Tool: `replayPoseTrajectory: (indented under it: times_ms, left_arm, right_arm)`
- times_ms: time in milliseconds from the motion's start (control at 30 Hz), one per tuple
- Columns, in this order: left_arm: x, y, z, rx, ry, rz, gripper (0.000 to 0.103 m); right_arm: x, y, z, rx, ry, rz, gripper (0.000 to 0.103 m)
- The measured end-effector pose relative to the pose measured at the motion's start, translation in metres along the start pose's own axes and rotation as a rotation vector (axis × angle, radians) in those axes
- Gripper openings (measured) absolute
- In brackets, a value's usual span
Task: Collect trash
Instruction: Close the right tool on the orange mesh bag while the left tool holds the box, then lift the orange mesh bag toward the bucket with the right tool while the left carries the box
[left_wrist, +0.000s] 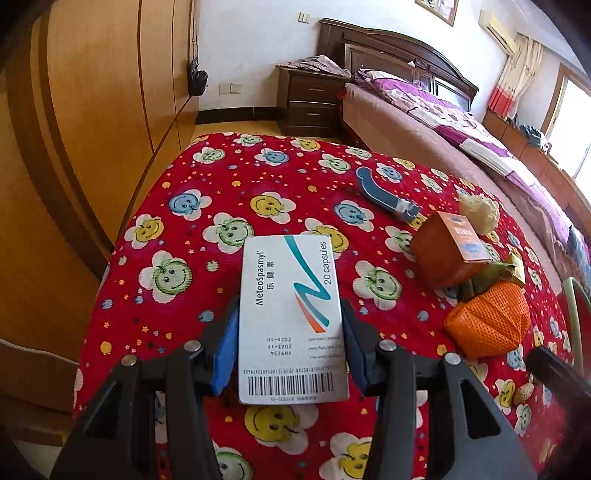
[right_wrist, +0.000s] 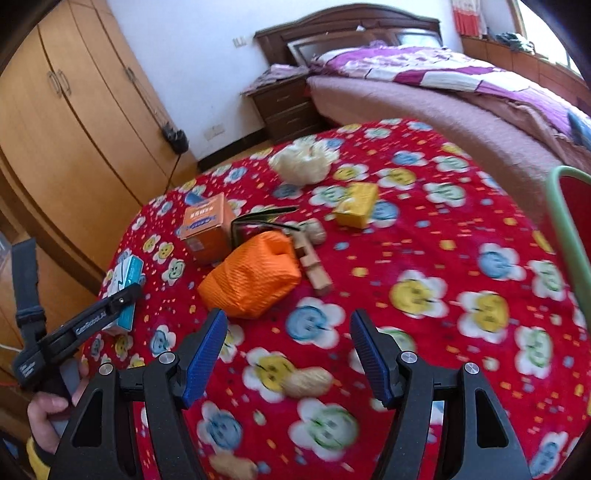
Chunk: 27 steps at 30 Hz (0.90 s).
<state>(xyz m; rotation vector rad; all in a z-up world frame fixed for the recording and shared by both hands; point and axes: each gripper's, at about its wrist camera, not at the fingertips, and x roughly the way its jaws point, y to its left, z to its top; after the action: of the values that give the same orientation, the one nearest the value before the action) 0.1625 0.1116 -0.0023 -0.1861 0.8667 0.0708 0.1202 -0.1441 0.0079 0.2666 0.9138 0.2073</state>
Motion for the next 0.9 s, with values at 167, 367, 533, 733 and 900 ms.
replayPoseTrajectory:
  times_ms: [167,367,533,733,900]
  left_arm:
    - [0.006,0.003,-0.001,-0.01,-0.001,-0.013,0.051]
    - [0.006,0.002,-0.001,-0.018,-0.013,-0.038,0.051]
    - [0.003,-0.001,-0.003,-0.02,-0.015,-0.068,0.051]
    - [0.001,-0.005,-0.005,-0.014,-0.018,-0.088,0.051]
    - [-0.003,-0.007,-0.005,-0.01,-0.032,-0.087,0.051]
  right_arm:
    - [0.02,0.005,0.006,0.01,0.011,-0.017,0.07]
    - [0.025,0.006,0.009,0.026,-0.027,-0.047,0.064]
    - [0.026,0.004,0.009,0.032,-0.044,-0.091,0.038]
    - [0.023,-0.003,0.008,0.076,-0.035,-0.069,0.014]
    - [0.009,-0.005,0.004,0.096,-0.06,-0.043,0.008]
